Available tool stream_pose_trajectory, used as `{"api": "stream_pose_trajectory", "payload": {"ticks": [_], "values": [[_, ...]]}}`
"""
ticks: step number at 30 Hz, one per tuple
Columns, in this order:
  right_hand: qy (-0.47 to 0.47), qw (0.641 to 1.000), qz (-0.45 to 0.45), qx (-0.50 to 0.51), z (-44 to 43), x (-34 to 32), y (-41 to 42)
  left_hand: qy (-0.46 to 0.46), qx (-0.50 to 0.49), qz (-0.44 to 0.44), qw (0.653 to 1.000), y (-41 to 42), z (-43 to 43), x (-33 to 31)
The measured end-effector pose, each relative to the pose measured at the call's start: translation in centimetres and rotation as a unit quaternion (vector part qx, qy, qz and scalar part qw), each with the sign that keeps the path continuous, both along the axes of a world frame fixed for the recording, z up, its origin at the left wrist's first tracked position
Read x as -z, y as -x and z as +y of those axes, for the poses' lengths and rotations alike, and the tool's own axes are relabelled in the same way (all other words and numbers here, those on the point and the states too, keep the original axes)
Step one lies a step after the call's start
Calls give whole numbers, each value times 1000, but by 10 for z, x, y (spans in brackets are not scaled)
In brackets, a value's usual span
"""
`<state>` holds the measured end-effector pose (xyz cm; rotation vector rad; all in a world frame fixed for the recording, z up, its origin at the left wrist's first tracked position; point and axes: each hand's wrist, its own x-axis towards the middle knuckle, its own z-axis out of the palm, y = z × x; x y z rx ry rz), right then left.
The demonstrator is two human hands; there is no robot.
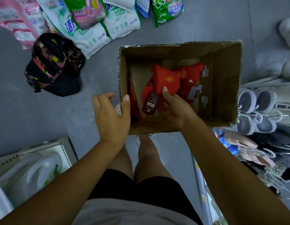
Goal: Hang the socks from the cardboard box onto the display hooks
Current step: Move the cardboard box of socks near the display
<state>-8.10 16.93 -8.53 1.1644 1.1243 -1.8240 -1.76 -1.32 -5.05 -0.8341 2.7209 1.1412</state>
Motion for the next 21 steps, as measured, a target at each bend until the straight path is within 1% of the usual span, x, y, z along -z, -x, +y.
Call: {"api": "stream_pose_trajectory", "payload": {"ticks": [1,2,3,5,6,7,9,10,11,12,14,17,19,21], "values": [[12,1000,2,0,2,-11,-7,-46,-12,-2,999,-1,3,-9],[23,1000,4,-4,4,-20,-13,-115,-21,-34,993,0,7,-16],[32,999,8,-12,5,-28,-18,-190,-27,-86,978,2,11,-22],[48,998,14,-28,6,-38,-27,-310,-37,-175,934,6,18,-28],[56,998,17,-35,6,-41,-29,-348,-35,-198,916,7,19,-27],[60,997,21,-45,5,-41,-31,-368,-24,-208,906,8,21,-26],[27,995,36,-87,5,-43,-27,-361,-4,-202,910,9,22,-23],[-21,991,50,-126,9,-40,-23,-341,-8,-192,920,10,20,-20],[-85,978,68,-180,14,-37,-18,-310,-18,-180,933,11,18,-17],[-149,957,86,-234,21,-32,-11,-277,-28,-172,945,12,14,-13],[-231,913,105,-320,38,-17,1,-219,-25,-162,962,14,7,-3],[-271,864,118,-408,57,18,16,-135,26,-159,978,13,4,6],[-267,816,132,-495,62,44,23,-93,43,-145,984,12,7,9],[-253,770,142,-569,62,70,26,-74,49,-132,987,10,9,11]]}}
